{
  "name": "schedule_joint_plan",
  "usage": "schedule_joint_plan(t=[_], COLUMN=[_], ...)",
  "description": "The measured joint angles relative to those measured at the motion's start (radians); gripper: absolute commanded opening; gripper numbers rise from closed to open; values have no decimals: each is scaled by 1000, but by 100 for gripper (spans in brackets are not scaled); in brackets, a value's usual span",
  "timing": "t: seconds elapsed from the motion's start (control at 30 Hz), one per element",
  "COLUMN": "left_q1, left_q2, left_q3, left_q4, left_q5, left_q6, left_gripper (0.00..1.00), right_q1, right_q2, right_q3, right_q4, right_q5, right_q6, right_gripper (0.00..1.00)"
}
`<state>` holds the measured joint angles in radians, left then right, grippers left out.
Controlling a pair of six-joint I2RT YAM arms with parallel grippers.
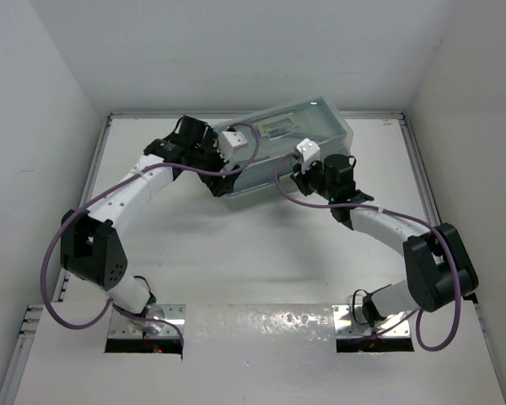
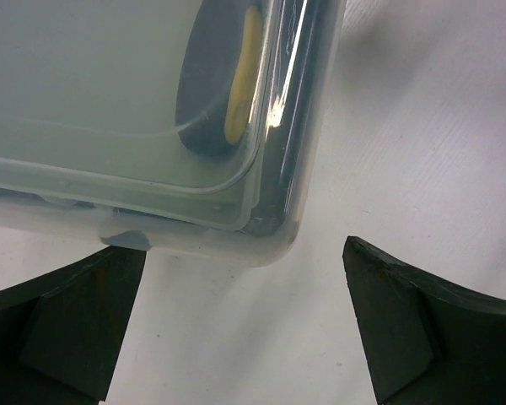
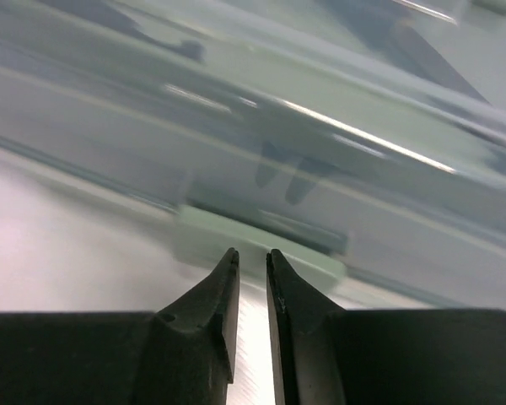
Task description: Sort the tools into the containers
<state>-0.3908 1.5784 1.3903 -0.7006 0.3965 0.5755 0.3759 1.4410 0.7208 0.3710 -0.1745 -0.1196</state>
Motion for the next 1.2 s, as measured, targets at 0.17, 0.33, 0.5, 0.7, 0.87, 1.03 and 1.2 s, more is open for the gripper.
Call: schedule_joint_plan(t=[0.17,0.33,0.5,0.7,0.87,1.03,1.2], left_q1=[0,0,0,0,0,0,0], left_q2=[0,0,0,0,0,0,0], left_q3=[-1,-9,-18,-18,-18,-18,-18], left_q4=[1,9,11,12,11,11,11], left_q5=[5,6,11,11,11,11,11], left_q6=[0,4,8,7,7,7,7], left_gripper=[100,100,100,100,100,100,100], right_q1=[14,13,13,13,13,13,13], right_q2=[38,50,51,50,50,36,13], right_q3=[9,9,9,-28,-53,-53,-55], right_q4=[52,76,80,97,82,70,58], right_q5=[-22,-38,-39,-38,-39,-40,-45], right_q6=[69,118,124,123,123,123,111], right_gripper=[15,13,9,7,7,7,4])
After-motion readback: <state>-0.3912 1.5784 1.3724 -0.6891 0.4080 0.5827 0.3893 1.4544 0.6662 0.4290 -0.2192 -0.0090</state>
